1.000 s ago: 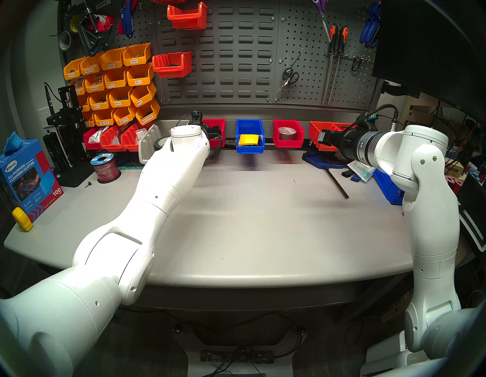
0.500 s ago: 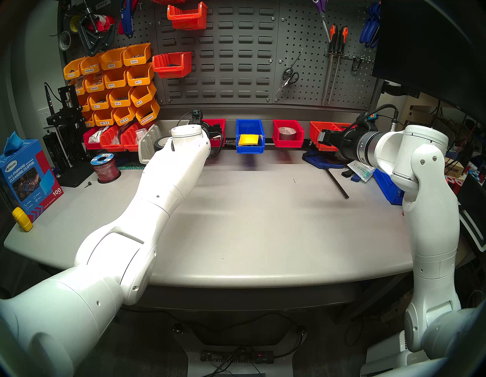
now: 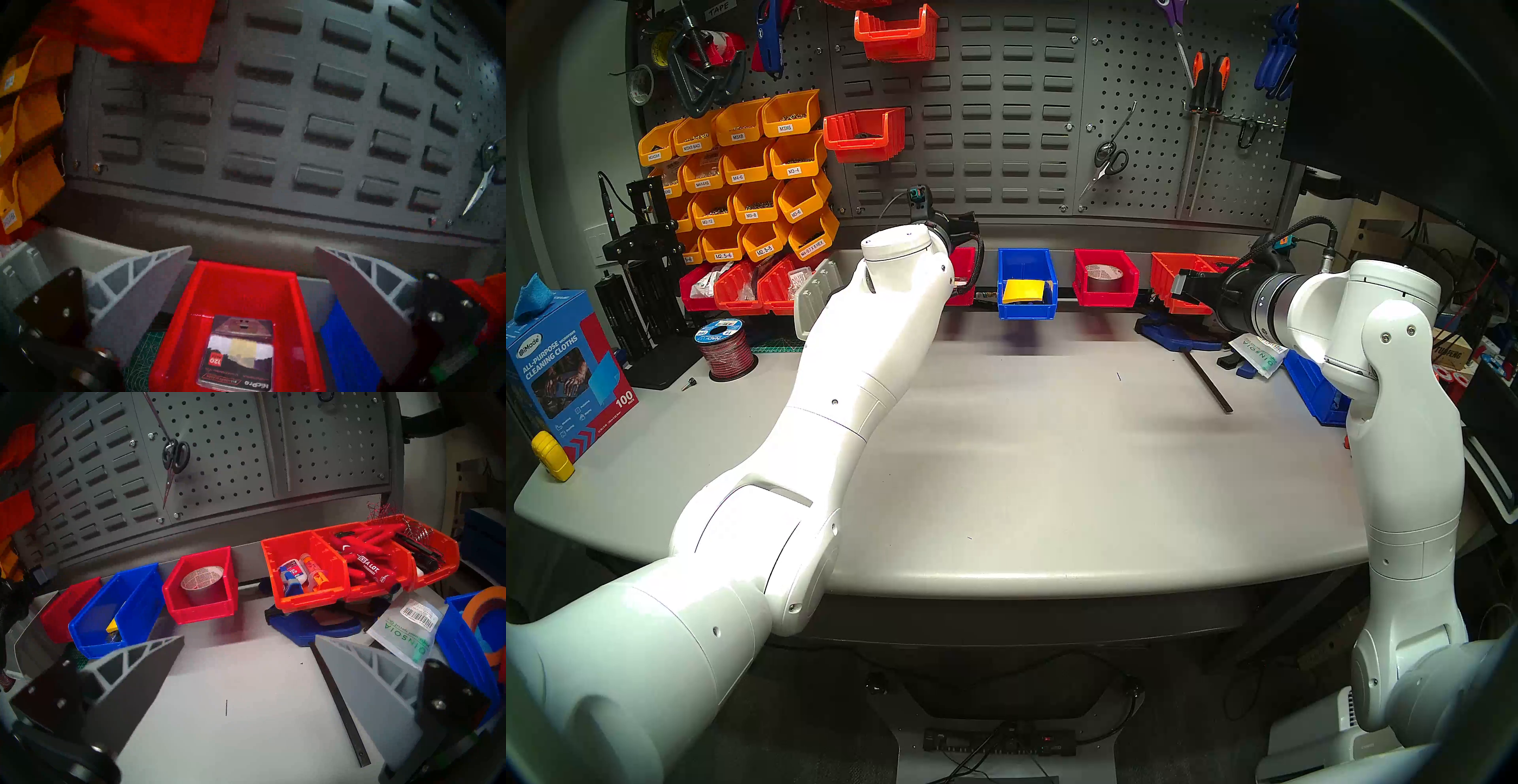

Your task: Hang all the unorganized tool boxes onto the wall

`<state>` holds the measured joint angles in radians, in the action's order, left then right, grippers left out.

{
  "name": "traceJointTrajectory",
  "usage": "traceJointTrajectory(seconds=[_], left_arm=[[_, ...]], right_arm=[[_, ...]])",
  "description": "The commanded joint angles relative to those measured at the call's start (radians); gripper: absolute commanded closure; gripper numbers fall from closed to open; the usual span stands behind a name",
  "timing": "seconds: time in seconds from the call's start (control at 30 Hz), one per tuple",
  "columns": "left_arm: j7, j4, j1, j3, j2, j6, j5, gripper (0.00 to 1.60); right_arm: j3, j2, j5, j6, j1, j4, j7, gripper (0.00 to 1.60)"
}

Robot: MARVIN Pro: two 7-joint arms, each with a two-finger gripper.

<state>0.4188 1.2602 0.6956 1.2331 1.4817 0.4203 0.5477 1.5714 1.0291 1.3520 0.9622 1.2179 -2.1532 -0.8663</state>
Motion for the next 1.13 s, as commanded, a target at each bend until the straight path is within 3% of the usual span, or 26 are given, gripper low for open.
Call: traceJointTrajectory(seconds=[0.0,0.17,0.2,0.67,1.1], left_arm=[[0.043,0.115,0.002,0.005,0.006,-0.014,-0.017,0.0],[0.108,0.208,0.05,0.008,0.004,-0.007,-0.032,0.0],[0.111,0.189,0.041,0.005,0.009,-0.015,-0.037,0.0],[0.319,0.414,0.267,-0.018,-0.023,0.061,-0.086,0.0],[0.447,0.6,0.392,-0.034,-0.034,0.104,-0.104,0.0]], right_arm=[[0.001,-0.008,-0.009,-0.002,-0.002,-0.006,-0.05,0.0],[0.001,-0.01,-0.011,-0.002,-0.001,-0.005,-0.044,0.0],[0.001,-0.011,-0.012,-0.002,-0.001,-0.005,-0.041,0.0],[0.002,-0.015,-0.017,-0.002,0.001,-0.003,-0.025,0.0],[-0.001,-0.01,-0.013,-0.002,-0.002,-0.006,-0.052,0.0]])
